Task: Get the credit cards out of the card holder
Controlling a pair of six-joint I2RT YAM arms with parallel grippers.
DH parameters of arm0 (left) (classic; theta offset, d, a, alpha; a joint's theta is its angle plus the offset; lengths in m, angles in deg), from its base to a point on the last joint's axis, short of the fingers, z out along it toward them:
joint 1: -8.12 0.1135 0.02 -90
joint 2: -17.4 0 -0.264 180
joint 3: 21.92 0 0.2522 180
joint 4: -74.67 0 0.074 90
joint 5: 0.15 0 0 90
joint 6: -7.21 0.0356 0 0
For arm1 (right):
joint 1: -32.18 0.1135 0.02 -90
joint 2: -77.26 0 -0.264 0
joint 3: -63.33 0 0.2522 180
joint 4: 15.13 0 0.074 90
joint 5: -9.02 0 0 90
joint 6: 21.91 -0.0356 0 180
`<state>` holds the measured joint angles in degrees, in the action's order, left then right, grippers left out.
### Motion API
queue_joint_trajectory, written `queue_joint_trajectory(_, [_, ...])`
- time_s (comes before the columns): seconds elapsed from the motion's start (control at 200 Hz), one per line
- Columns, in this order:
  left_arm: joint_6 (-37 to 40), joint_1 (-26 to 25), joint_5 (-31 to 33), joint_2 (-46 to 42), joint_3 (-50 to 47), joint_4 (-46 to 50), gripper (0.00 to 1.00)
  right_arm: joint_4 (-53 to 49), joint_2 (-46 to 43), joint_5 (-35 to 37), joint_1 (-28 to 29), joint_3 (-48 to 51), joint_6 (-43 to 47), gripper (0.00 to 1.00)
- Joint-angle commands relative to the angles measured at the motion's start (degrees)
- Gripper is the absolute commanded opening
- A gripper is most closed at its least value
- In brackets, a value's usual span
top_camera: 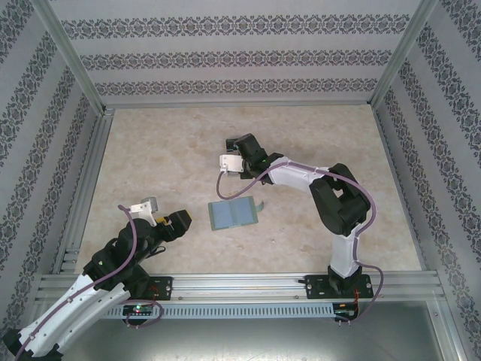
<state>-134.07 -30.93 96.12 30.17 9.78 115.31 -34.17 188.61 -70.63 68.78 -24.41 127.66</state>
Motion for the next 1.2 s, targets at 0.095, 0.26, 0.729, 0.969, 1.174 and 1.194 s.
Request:
queue_joint_trajectory(0.095, [-0.26,-0.50,0.81,-0.32,-0.18,1.06,0.99,2.64,-5.43,-0.19,-1.28,1.69,-6.71,0.33])
queue_joint_trajectory(0.26, [1.15,-0.50,1.54,3.27,1.06,0.24,0.99,5.10,-12.69,-1.04,-2.47,5.90,-17.42,0.40])
queue_joint_trajectory(0.729, [7.75,-0.42,10.76,32.75,16.84,-1.15,0.99,14.40,-41.67,-0.98,-10.91,29.89,-57.43,0.98])
queue_joint_trajectory(0.969, [12.32,0.13,27.42,50.15,27.58,-4.53,0.99,21.24,-53.32,7.73,-17.83,45.15,-65.25,0.98])
queue_joint_trajectory(1.174, [28.95,7.09,35.30,71.58,43.12,-3.66,0.99,22.76,-56.13,13.19,-23.63,50.55,-65.66,0.98])
queue_joint_trajectory(1.194, [29.96,8.32,35.66,73.64,44.90,-2.84,0.99,23.24,-56.03,13.73,-23.99,50.91,-65.43,0.98])
